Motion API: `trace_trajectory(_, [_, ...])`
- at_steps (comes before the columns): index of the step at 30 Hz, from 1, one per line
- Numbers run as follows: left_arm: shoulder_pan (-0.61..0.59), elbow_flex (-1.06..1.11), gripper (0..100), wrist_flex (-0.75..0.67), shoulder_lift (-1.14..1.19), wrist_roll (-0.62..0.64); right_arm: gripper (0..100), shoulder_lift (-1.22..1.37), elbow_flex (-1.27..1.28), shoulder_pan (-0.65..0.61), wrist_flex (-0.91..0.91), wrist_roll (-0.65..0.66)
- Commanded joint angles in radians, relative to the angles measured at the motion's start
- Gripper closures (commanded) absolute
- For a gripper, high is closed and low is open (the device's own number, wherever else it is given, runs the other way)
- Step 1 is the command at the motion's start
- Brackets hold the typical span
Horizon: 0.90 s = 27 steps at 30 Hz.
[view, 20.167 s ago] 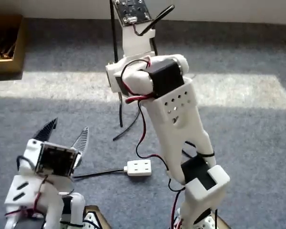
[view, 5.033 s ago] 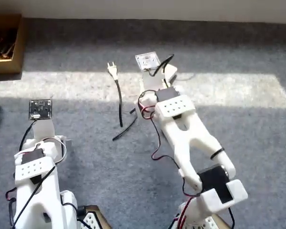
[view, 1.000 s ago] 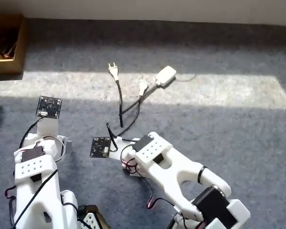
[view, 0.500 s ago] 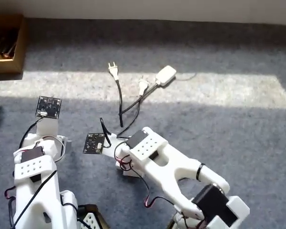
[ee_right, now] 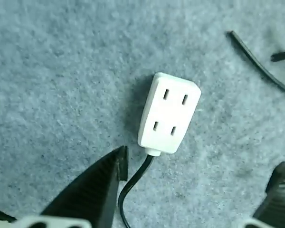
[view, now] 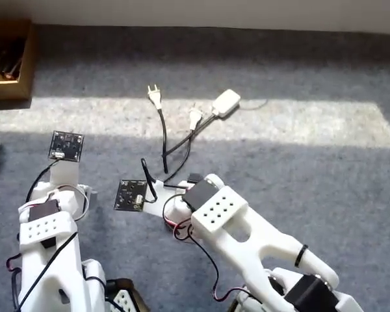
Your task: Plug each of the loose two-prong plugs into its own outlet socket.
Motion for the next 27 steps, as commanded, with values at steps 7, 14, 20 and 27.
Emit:
trace_trajectory(7, [-0.375,-0.340,75,0.057,-0.007,0.215,57.0,-0.035,-0.231,0.162,-0.047,-0.318])
trace_trajectory(14, [-0.386,-0.498,75,0.106,0.288,0.152,57.0,0.197,-0.476,0.171,0.038,-0.400])
trace_trajectory(20, [-0.461,-0.779,75,0.106,0.740,0.153,57.0,0.587,-0.961,0.203,0.170,-0.440])
trace_trajectory(27, [-0.593,-1.222,75,0.189,1.061,0.157,57.0,0.977,-1.465,0.208,0.228,-0.494])
